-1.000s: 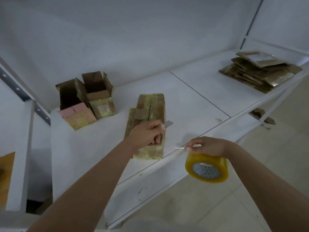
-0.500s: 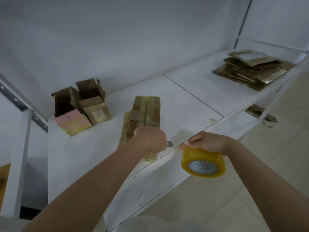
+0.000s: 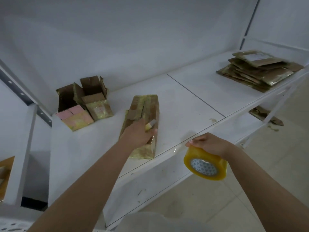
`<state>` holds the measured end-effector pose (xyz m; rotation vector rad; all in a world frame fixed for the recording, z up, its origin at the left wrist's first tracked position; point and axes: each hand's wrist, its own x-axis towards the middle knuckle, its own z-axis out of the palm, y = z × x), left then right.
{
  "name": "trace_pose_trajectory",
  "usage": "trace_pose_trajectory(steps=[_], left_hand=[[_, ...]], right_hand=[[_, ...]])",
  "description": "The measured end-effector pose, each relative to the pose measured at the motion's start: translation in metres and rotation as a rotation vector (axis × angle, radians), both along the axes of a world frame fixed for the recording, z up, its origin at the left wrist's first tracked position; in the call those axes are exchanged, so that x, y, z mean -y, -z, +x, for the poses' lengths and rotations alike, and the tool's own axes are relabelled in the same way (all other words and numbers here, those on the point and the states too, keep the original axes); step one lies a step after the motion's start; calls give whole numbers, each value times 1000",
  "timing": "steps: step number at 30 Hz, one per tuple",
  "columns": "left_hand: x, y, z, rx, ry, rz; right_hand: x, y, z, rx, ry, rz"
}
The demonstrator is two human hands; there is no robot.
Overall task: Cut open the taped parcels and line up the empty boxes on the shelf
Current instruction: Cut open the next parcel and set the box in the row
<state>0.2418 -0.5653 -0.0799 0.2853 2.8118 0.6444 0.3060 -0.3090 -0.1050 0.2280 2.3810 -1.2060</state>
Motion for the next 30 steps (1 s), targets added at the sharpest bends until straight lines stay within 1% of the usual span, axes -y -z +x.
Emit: trace_pose_trajectory(steps=[3, 6, 7, 9, 11, 12, 14, 18, 22, 23, 26, 27, 30], left_hand=[[-20, 5, 8, -58, 0, -229], [-33, 7, 14, -84, -34, -338], [-34, 7, 13, -80, -32, -339], [-30, 3, 9, -50, -32, -254], [-25, -1, 6, -34, -94, -158], [-24, -3, 6, -46, -117, -161], [-21, -6, 9, -66, -73, -243], [-1, -15, 17, -64, 162, -315], [36, -37, 16, -92, 301, -541], [41, -41, 13, -115, 298, -553], [28, -46, 4, -193, 181, -415], [17, -42, 1, -221, 145, -397], [-12, -16, -1, -219, 109, -456]], right_hand=[[4, -4, -5, -34, 26, -41], [8, -7, -8, -78, 62, -73], [10, -8, -9, -87, 70, -79], [11, -11, -10, -102, 91, -106], [11, -14, -11, -129, 125, -143], [11, -15, -12, -149, 149, -162], [12, -17, -14, -205, 202, -175], [10, -19, -23, -308, 324, -187], [4, -21, -29, -353, 398, -150], [3, -22, -30, -363, 407, -136], [3, -24, -33, -374, 426, -109], [4, -24, -34, -373, 427, -108], [4, -24, -32, -382, 430, -127]])
